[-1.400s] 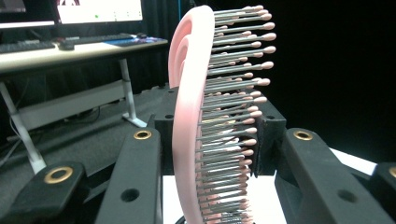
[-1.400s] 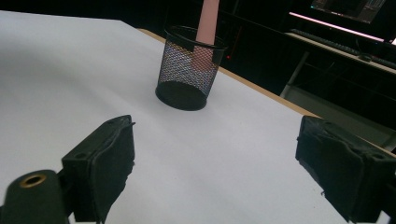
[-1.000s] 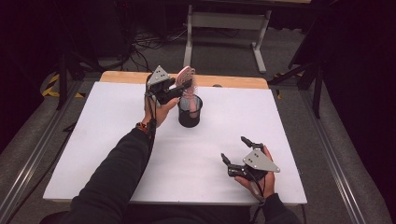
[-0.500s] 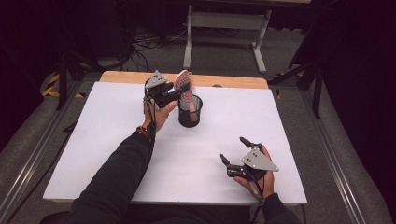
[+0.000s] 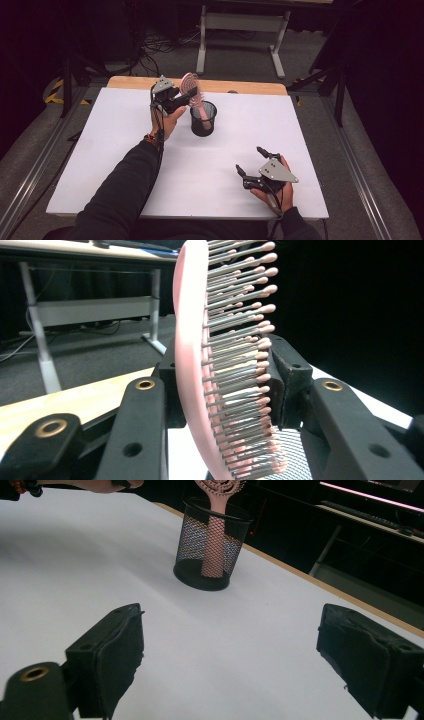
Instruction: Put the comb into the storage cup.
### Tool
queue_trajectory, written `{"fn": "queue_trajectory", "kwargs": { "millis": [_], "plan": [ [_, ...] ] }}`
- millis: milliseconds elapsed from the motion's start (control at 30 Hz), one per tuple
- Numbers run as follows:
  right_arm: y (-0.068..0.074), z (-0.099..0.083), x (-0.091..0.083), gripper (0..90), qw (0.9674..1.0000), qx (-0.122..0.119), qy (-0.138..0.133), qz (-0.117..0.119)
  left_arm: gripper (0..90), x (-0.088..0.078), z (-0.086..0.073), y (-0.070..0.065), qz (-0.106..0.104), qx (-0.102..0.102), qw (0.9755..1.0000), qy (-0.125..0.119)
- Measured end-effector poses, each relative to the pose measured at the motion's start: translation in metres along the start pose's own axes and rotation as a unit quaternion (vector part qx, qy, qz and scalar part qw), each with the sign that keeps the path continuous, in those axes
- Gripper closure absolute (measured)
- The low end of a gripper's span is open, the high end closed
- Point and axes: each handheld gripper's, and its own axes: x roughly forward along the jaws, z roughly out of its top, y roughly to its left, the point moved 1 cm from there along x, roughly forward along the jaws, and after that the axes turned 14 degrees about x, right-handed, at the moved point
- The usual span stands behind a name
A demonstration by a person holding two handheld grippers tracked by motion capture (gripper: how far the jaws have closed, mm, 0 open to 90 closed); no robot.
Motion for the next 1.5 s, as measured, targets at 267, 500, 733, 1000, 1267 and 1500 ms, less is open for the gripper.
{"fn": "queue_trajectory", "kwargs": {
  "millis": [267, 500, 733, 1000, 1267, 1500],
  "plan": [
    [0.001, 0.0, 0.001, 12.3, 1.0, -0.001, 0.002, -0.001, 54.9, -0.001, -0.01, 0.01, -0.001, -0.019, 0.9997, 0.015],
    [0.003, -0.001, 0.002, 12.4, 0.9999, -0.008, 0.009, -0.001, 52.3, -0.001, -0.015, 0.011, 0.002, -0.037, 0.9991, 0.018],
    [0.003, -0.001, 0.002, 12.4, 0.9999, -0.009, 0.006, -0.003, 46.6, -0.001, -0.015, 0.007, -0.002, -0.028, 0.9993, 0.026],
    [0.002, 0.0, 0.001, 12.9, 0.9999, -0.008, 0.003, -0.009, 38.1, -0.005, -0.012, 0.009, 0.002, -0.01, 0.9997, 0.024],
    [0.003, 0.0, 0.002, 12.6, 0.9999, -0.012, 0.004, -0.006, 31.5, -0.011, -0.007, 0.012, 0.011, 0.002, 0.9998, 0.019],
    [0.003, 0.0, 0.001, 12.6, 0.9999, -0.011, 0.003, -0.006, 30.5, -0.017, 0.002, 0.012, 0.016, 0.026, 0.9994, 0.015]
  ]
}}
